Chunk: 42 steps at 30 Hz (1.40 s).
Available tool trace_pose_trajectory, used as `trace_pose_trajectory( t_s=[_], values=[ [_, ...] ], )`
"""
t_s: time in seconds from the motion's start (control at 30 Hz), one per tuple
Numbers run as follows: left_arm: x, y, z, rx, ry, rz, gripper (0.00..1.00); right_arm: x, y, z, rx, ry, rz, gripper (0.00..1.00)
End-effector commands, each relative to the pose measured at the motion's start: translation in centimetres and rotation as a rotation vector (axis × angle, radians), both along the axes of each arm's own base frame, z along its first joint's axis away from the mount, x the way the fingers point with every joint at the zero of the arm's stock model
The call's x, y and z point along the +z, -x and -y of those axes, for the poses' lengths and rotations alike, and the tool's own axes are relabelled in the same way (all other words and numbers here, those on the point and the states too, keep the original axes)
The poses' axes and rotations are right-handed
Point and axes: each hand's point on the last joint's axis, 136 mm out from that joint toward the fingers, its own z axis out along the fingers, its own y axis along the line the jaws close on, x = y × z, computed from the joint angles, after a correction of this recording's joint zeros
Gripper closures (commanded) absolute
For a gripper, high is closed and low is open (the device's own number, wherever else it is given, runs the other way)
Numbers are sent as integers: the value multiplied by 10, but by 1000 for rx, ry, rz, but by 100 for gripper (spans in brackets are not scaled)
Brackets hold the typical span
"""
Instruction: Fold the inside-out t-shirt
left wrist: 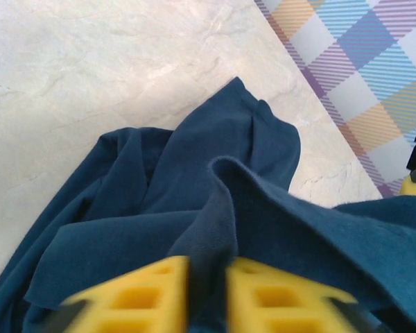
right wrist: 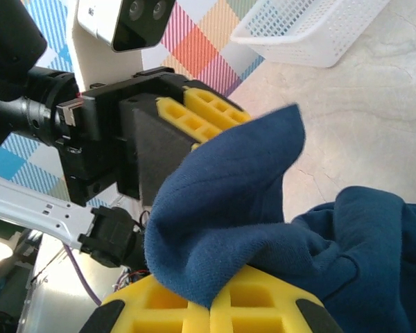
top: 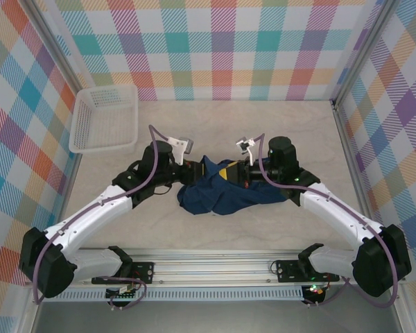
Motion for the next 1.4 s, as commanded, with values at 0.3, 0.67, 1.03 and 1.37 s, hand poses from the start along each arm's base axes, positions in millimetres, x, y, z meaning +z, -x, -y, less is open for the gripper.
trace_pose_trajectory(
  t_s=[0.3, 0.67, 1.03, 1.37],
  values=[
    [76, 37, 10, -136, 292, 85, 100, -31, -50, 58, -417, 354, -19, 64],
    [77, 38, 9, -139, 289, 92, 100, -14, 10, 16, -183, 258, 161, 62],
    [75, 41, 11, -158, 285, 83, 100, -23, -22, -21, -210, 220, 173, 53],
    [72, 42, 13, -174, 280, 74, 100, -14, -46, -38, -254, 146, 204, 51]
  ],
)
